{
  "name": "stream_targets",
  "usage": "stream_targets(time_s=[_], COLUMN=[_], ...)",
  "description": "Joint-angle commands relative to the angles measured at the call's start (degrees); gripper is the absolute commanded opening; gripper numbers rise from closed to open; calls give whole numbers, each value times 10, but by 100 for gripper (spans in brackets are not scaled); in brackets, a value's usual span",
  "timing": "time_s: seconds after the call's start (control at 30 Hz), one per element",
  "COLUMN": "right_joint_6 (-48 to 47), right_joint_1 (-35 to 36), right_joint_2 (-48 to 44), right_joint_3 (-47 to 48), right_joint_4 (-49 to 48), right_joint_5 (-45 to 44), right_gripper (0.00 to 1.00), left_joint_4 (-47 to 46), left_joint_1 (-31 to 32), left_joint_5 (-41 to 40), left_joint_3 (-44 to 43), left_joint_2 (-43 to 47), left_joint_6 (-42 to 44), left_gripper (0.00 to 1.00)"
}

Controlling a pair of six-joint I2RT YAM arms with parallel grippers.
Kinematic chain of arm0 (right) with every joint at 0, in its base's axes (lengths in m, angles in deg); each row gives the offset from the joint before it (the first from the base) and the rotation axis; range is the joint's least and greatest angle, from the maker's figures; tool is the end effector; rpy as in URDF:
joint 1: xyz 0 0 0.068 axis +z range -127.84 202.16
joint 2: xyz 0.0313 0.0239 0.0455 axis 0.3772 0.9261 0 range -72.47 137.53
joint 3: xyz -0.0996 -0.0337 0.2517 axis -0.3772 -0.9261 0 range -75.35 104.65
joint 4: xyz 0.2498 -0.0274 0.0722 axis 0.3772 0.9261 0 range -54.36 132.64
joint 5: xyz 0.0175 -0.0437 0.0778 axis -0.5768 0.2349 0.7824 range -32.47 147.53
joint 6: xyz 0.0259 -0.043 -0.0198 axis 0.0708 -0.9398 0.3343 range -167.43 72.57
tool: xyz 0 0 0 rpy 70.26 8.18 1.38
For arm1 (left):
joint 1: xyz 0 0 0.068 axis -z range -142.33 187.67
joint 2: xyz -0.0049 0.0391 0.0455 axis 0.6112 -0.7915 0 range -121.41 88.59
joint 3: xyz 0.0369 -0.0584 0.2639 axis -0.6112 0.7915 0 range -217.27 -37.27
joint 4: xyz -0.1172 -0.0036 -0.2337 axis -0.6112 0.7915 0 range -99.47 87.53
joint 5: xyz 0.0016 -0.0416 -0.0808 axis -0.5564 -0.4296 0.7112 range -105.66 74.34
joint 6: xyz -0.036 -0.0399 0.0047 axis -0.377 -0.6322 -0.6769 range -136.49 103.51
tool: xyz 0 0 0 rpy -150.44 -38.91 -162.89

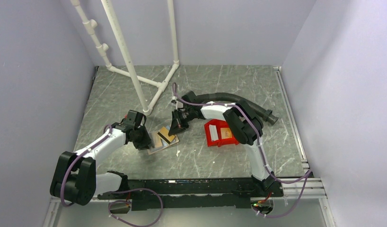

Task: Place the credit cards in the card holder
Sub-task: Insert the credit card into the card holder.

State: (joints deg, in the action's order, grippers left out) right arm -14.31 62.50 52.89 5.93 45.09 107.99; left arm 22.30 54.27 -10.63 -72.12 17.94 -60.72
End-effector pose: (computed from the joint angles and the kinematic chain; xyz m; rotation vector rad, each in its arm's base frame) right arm 0.3235 0.3110 0.1236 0.5824 -2.6419 -1.5363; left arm 0.1986 -0.0623 0.1667 -0.6501 2.7463 -0.3902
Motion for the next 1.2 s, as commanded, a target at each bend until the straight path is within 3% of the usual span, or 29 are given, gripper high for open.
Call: stream_targets(time_s=[0.0,0.37,0.77,0.93,1.17], right_joint_6=[28,136,77,102,1], right_joint_1=[5,23,32,44,43], right_joint_2=[14,20,25,19,-8], right_joint_3=[23,-16,-22,-42,-22], right_joint_4=[-49,-220,-203,-224,-113], right_joint_5=[2,-24,-52,-67,-130], right_gripper=[0,0,0,4,20], left_joint_4=[4,0,9,18,75], left_joint_1=[-3,-3,-3,-3,-13], left_joint_5=[-33,-17,-27,-8,-68], left_joint_3=[20,21,23,12,-21], left_joint_2=[-1,12,23,36,97], left_joint_6=[4,4,6,-2,-20], left_gripper=[30,28,28,38,55])
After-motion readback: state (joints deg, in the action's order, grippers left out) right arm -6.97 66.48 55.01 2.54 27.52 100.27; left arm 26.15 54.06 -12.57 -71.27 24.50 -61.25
